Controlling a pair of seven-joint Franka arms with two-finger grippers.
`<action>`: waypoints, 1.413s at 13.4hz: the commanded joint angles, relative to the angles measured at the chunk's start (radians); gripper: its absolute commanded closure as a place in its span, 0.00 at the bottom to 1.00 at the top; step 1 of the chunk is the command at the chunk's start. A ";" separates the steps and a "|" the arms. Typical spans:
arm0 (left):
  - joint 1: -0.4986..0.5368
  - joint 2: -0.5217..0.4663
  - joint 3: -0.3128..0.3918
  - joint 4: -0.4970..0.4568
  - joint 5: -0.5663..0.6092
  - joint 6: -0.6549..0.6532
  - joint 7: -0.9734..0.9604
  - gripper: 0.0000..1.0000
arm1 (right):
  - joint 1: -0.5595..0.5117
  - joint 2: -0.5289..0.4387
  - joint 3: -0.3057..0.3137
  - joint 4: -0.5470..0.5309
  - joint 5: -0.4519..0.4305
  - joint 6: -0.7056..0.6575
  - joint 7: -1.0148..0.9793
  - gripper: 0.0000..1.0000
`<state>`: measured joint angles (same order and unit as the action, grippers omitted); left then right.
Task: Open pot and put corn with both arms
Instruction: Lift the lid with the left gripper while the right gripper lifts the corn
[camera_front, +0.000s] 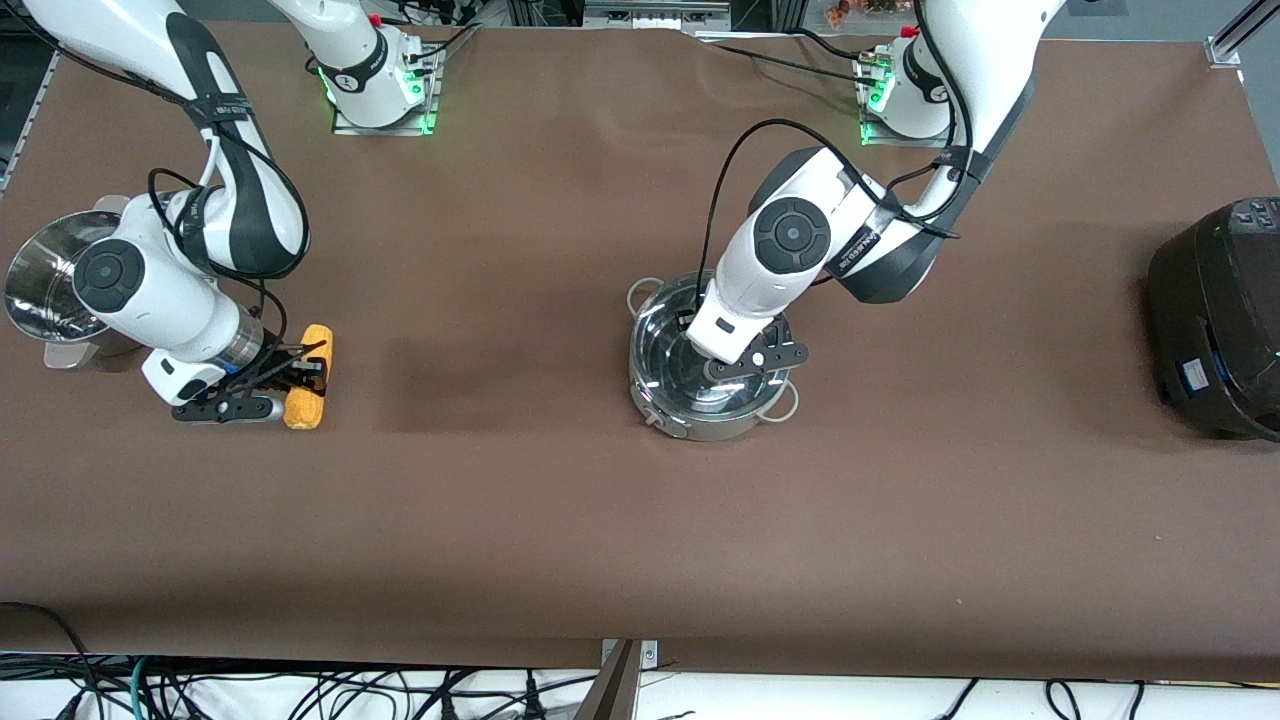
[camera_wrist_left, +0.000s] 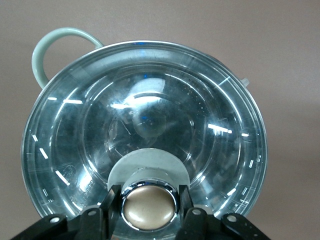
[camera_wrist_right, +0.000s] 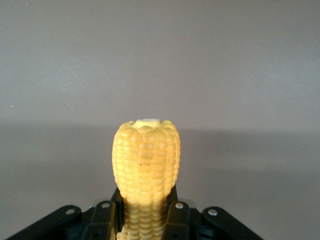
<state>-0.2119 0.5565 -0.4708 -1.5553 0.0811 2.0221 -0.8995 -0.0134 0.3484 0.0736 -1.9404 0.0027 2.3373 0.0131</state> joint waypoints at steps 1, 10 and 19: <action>0.011 -0.069 0.009 0.007 0.045 -0.100 -0.006 1.00 | -0.005 -0.013 0.006 0.070 0.008 -0.110 -0.018 1.00; 0.120 -0.210 0.004 -0.012 -0.015 -0.227 0.163 1.00 | -0.003 -0.069 0.119 0.173 0.022 -0.288 0.176 1.00; 0.281 -0.265 0.127 -0.115 -0.014 -0.212 0.678 1.00 | 0.237 -0.031 0.239 0.296 -0.038 -0.306 0.706 1.00</action>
<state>0.0463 0.3418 -0.3728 -1.6189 0.0801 1.8006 -0.3498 0.1424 0.2867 0.3160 -1.7030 -0.0034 2.0543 0.5989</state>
